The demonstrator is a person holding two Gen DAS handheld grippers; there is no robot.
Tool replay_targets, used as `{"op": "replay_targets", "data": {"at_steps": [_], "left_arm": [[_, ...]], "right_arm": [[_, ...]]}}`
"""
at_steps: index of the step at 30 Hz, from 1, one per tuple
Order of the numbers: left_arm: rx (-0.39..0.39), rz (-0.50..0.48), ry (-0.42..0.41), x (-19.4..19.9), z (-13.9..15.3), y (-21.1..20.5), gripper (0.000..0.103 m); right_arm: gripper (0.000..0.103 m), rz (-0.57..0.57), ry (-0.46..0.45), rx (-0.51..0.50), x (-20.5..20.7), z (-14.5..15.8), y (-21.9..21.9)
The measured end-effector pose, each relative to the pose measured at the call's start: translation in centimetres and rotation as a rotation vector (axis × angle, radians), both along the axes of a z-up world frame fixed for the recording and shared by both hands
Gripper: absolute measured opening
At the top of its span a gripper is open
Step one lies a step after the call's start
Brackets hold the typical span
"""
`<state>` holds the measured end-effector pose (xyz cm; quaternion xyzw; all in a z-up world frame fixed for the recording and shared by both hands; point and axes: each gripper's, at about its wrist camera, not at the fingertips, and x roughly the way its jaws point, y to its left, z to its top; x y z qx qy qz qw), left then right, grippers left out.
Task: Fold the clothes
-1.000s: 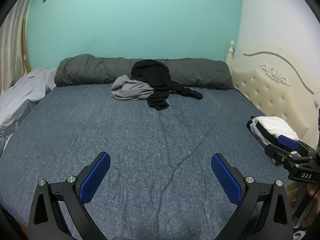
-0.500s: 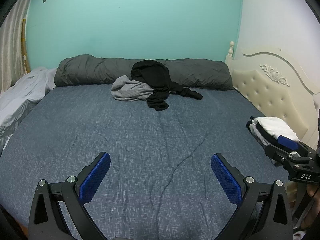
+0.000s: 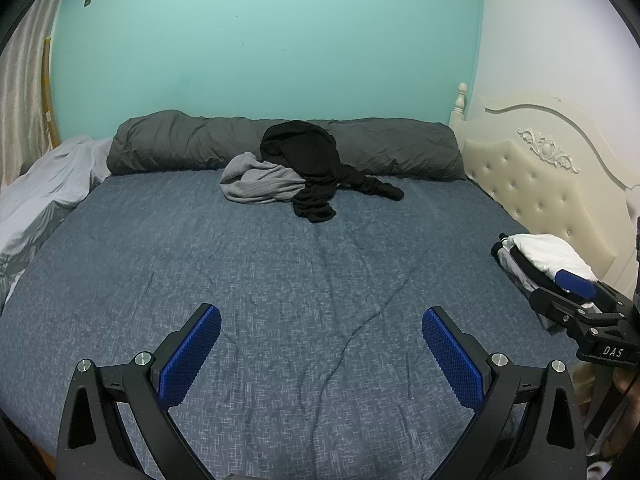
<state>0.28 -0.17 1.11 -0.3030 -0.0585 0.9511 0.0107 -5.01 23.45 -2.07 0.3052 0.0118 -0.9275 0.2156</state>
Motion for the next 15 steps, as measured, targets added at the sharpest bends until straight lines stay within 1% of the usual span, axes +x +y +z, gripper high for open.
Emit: {"op": "replay_targets", "data": {"at_steps": [15], "left_arm": [[-0.002,0.005,0.003,-0.19,0.04,-0.16,0.103]], "right_arm": [[0.103,0.000,0.003,0.000,-0.07,0.18,0.05]]}}
